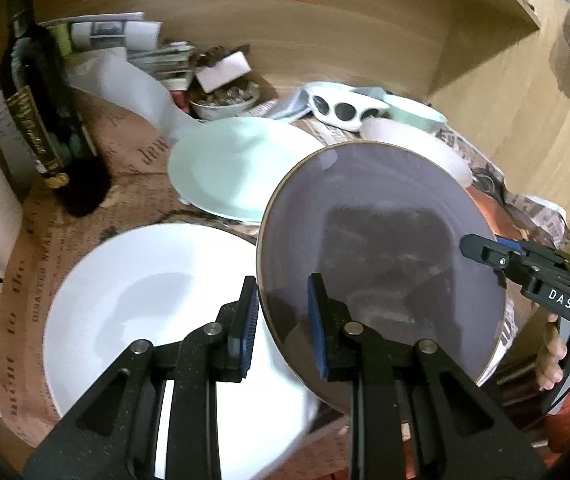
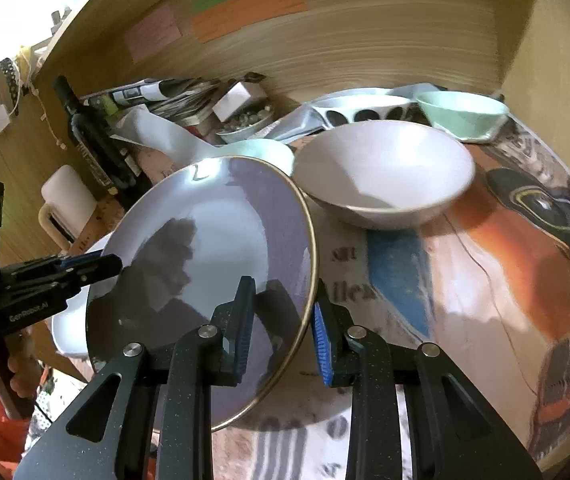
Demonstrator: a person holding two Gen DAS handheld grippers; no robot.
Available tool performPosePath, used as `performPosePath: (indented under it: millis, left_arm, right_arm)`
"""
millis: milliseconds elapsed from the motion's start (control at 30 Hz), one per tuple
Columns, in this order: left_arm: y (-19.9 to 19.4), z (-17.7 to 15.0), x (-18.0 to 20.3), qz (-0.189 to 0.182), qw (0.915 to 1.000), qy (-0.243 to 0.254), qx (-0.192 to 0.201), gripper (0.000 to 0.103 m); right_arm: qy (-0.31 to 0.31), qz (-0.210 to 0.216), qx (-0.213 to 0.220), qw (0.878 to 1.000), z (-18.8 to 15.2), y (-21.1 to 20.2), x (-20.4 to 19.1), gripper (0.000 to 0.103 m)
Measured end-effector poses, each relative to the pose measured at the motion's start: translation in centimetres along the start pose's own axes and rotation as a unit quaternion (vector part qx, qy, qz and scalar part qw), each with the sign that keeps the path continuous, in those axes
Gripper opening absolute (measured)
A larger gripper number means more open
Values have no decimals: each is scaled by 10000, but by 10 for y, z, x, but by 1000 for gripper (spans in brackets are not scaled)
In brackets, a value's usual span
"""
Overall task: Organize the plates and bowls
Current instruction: 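Lift the dark grey plate off the white plate with the right gripper, then lower the dark grey plate onto the car-print newspaper and open the right gripper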
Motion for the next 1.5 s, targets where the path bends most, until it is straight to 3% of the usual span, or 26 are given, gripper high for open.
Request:
performPosePath:
  millis: [567, 867, 1500]
  left_arm:
    - [23, -18, 57, -208, 9984, 394, -357, 24]
    - [39, -24, 59, -189, 9976, 340, -577, 24]
    - [42, -15, 56, -126, 9980, 385, -492, 24]
  right_arm:
    - [401, -279, -168, 9987, -33, -16, 48, 25]
    - [416, -299, -244, 9984, -35, -11, 53, 27]
    - [255, -382, -355, 9983, -30, -1, 56, 26]
Point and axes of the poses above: each gripper's, at about its wrist camera, not at the fingertips, and y roughly the way its jaws point, x to its right, z to its top, the point moved 6 cm from there along y, roughly the way its jaws point, and after that the axes turned 9 degrees about -x, right-handed, at the moved point
